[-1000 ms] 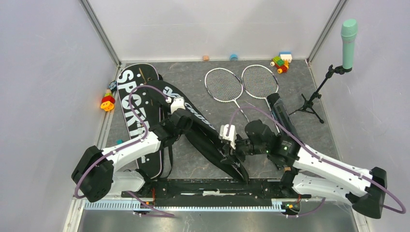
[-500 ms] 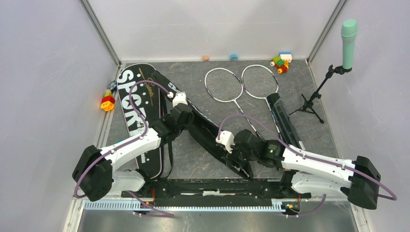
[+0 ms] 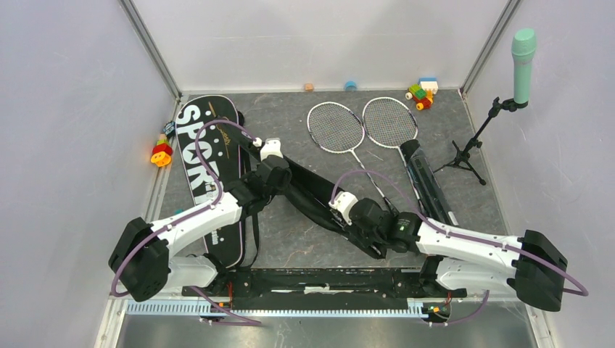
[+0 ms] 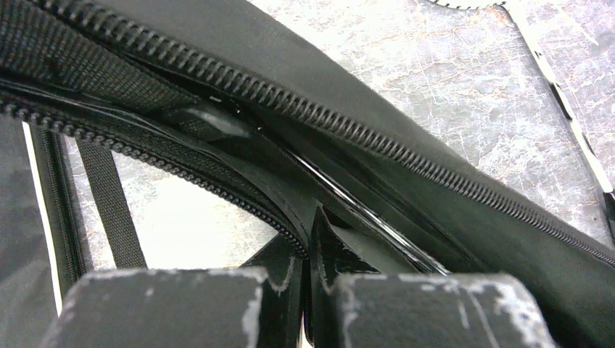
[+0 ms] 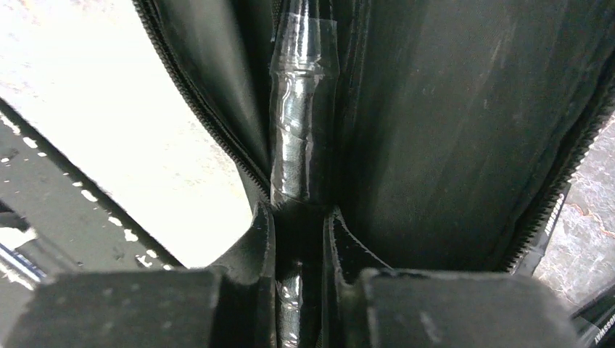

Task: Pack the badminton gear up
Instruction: Adjust the racket bag at the center of the board.

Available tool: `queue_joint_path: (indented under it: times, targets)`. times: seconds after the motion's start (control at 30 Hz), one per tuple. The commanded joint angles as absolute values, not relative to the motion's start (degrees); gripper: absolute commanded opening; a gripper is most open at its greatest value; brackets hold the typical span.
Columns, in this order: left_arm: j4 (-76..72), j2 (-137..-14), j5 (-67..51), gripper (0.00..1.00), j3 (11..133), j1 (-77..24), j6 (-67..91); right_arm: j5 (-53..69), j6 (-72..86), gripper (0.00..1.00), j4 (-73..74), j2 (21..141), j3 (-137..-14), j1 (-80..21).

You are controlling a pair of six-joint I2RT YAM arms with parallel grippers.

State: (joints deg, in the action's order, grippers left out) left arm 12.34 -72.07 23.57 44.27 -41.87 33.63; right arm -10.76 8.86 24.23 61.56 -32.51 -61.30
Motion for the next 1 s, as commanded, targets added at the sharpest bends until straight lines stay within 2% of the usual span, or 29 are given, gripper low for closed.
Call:
queue_joint_path:
  times: [0.0, 0.1, 0.4, 0.6, 0.7, 0.8, 0.97]
  targets:
    - [8.04, -73.5, 25.31, 0.02, 44.49, -41.75, 30.13, -5.13, 6.43, 0.06, 24.65, 59.16, -38.35, -62.05]
    - [5.63, -75.33, 25.27, 0.02, 43.67, -41.97, 28.87, -0.6, 6.81, 0.09, 22.64, 56.68, -41.61, -61.97]
    - [2.08, -80.2, 23.47, 0.02, 42.81, -42.41, 27.88, 6.35, 11.4, 0.09, 14.0, 52.7, -44.47, -58.66]
    - [0.97, -79.93, 23.2, 0.02, 41.88, -42.54, 27.81, 4.99, 19.92, 0.02, -2.06, 50.93, -37.6, -51.47]
    - [0.86, -80.54, 23.12, 0.02, 41.86, -42.54, 27.27, 10.67, 24.02, 0.01, -11.92, 50.66, -36.39, -49.44]
    - [0.18, -81.46, 23.12, 0.02, 41.76, -42.5, 27.17, 22.31, 29.49, 0.06, -24.53, 50.37, -33.69, -48.14]
    - [-2.18, -83.51, 23.77, 0.02, 41.84, -42.54, 26.3, 35.03, 32.64, 0.07, -28.29, 51.49, -34.27, -47.16]
